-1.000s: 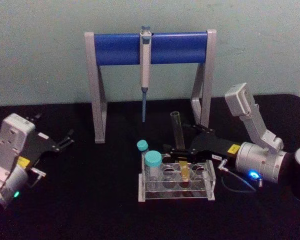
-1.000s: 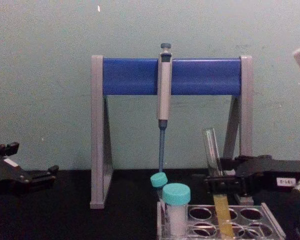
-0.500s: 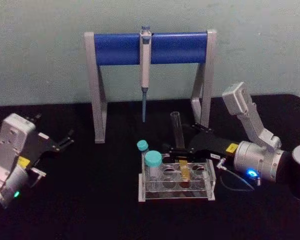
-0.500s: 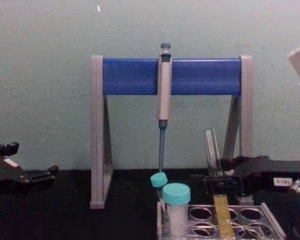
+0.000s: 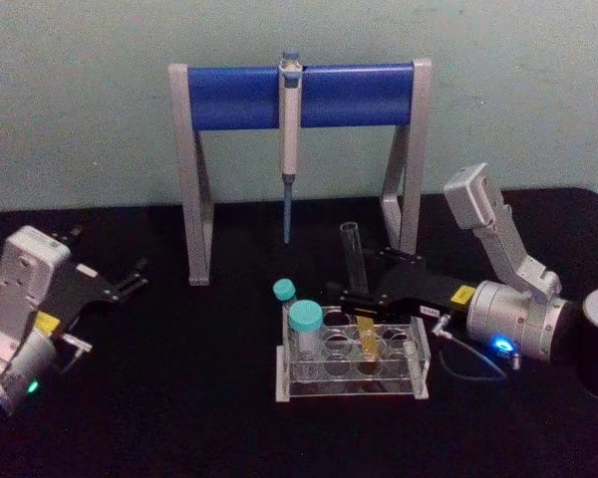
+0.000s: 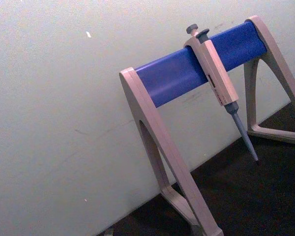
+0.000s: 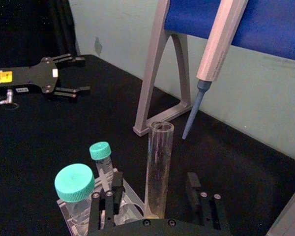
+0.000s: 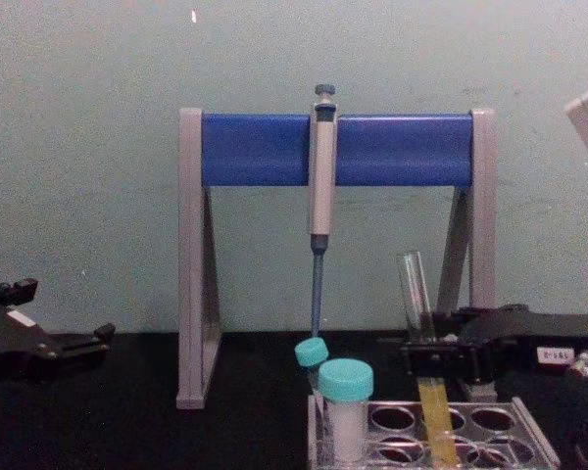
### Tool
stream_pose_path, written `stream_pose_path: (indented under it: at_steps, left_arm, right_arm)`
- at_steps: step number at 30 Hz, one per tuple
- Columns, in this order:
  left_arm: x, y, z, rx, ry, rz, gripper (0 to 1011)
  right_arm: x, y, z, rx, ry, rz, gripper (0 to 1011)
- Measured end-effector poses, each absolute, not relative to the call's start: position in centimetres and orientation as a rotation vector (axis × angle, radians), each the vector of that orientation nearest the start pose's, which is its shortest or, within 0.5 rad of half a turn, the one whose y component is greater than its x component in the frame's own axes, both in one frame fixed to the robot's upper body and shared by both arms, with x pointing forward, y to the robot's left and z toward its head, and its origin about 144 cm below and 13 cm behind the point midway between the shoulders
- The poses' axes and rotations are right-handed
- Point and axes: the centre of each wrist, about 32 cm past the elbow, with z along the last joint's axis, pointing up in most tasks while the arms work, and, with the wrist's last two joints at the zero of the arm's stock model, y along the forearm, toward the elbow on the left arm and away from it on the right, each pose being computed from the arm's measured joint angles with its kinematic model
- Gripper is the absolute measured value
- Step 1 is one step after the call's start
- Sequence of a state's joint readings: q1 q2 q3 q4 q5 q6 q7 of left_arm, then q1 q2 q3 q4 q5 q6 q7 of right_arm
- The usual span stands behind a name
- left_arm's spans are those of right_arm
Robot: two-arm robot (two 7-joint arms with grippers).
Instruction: Pick up the test tube from the test tube rack, shake it, then place it back into the test tube rack.
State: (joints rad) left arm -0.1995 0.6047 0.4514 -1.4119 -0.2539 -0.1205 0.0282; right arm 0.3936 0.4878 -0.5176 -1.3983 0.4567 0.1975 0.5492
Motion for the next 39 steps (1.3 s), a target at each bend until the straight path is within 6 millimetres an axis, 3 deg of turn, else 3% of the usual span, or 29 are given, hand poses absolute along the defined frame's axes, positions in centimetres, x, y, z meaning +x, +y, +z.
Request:
stream_pose_path:
  at_steps: [20, 39]
  left_arm:
    - [48.86, 30.97, 113.98, 0.304, -0.285, 1.248, 1009]
    - [48.86, 30.97, 113.98, 0.304, -0.285, 1.248, 1010]
  right_arm:
    - [53.78, -25.27, 118.94, -0.256, 0.078, -0.674, 232]
    - [53.75, -25.34, 118.90, -0.249, 0.072, -0.671, 225]
